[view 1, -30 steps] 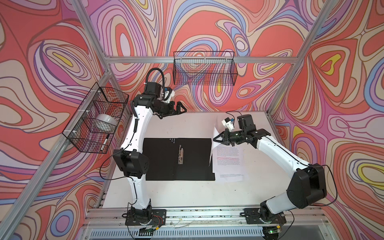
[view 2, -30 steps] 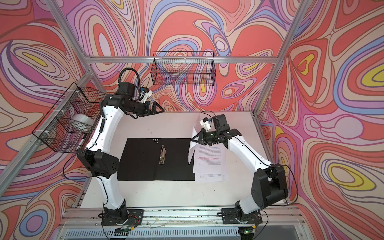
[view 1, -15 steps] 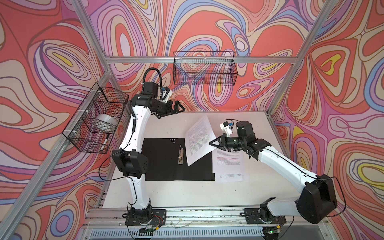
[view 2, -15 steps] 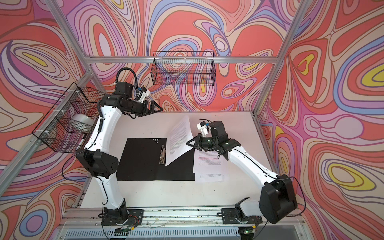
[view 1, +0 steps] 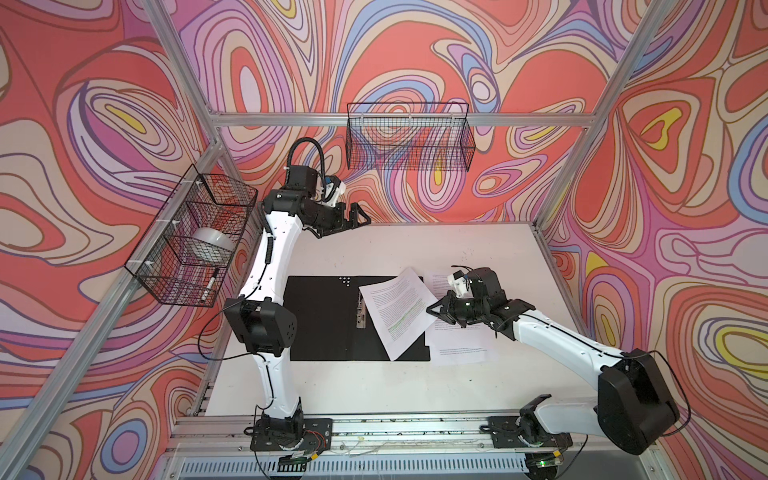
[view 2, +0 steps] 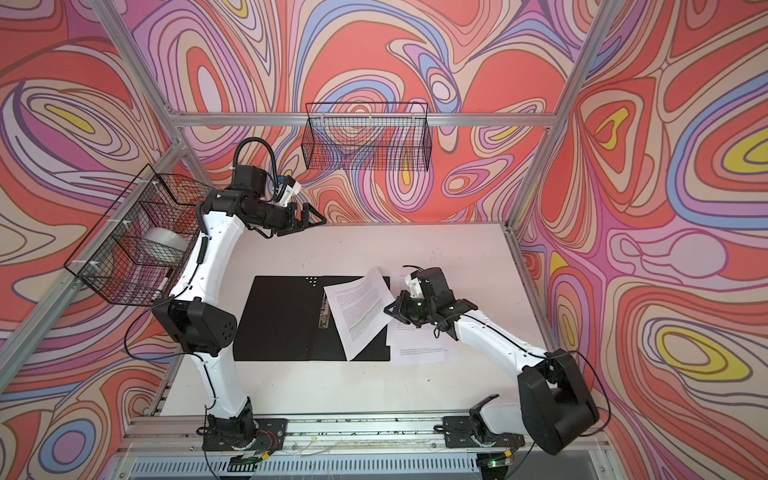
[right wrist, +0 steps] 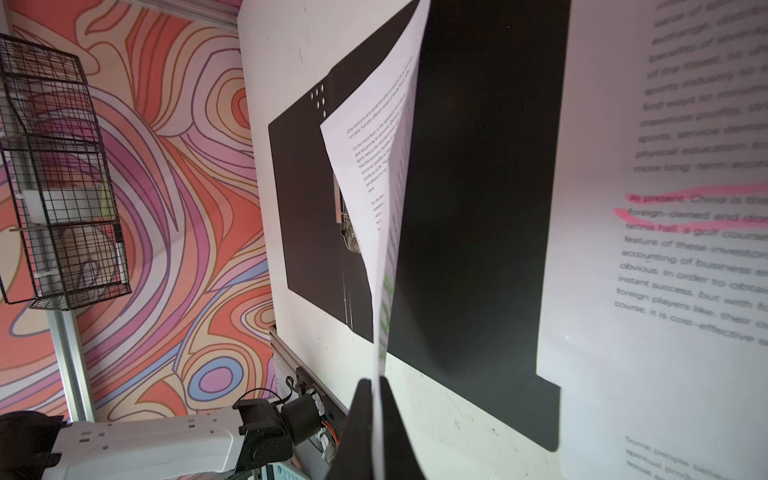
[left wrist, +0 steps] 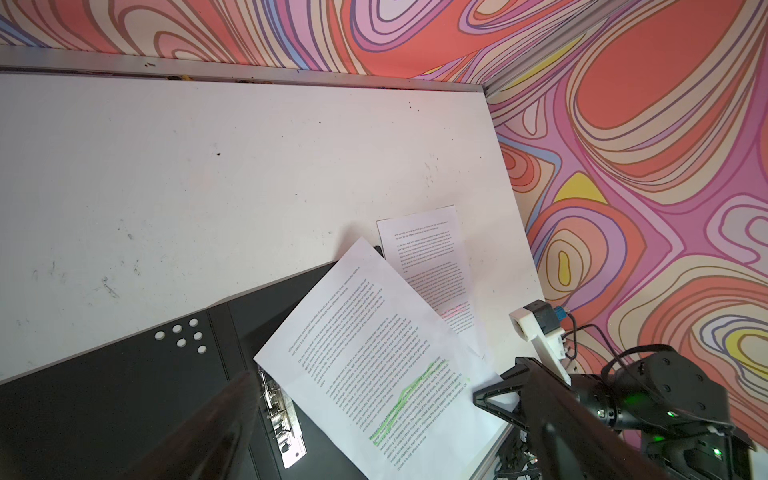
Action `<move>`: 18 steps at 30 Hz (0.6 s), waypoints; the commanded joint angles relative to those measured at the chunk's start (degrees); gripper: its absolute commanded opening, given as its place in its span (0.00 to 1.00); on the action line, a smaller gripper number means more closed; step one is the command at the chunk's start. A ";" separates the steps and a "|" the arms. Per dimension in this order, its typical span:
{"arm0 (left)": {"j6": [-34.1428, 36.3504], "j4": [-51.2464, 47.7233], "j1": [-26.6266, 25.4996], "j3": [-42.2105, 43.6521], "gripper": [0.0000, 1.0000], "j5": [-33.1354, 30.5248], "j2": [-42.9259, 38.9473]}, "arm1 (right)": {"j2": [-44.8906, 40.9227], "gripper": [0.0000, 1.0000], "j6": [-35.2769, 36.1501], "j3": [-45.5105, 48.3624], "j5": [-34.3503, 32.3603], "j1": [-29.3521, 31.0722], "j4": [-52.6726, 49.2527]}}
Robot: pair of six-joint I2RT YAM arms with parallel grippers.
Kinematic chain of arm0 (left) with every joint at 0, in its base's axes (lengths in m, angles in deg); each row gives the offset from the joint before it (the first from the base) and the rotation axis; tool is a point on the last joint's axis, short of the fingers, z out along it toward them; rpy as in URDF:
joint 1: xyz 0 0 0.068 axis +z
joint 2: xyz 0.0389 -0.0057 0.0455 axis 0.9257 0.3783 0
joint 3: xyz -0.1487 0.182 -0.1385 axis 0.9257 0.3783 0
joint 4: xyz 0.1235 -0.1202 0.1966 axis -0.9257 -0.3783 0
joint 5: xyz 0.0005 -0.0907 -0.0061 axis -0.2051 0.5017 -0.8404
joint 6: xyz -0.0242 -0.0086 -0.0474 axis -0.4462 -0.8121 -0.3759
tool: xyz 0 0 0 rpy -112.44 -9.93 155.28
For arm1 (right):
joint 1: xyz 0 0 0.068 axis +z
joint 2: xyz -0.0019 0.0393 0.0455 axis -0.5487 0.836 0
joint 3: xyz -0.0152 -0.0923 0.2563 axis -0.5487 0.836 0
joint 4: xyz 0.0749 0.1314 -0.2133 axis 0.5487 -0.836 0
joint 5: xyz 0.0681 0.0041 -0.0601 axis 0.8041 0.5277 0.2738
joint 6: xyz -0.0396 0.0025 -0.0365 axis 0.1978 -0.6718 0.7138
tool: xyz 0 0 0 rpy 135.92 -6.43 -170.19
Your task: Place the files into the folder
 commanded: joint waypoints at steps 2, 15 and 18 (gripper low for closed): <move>-0.21 -0.44 -0.02 0.49 1.00 1.74 1.41 | -3.36 0.00 -0.48 0.73 -8.35 0.39 -0.87; -0.51 -0.61 -0.02 0.92 1.00 2.85 1.71 | -0.96 0.00 -5.31 4.60 -7.40 2.21 3.88; -0.66 -0.61 -0.02 0.89 1.00 3.15 1.80 | -0.27 0.00 -7.49 5.18 -7.00 3.08 4.65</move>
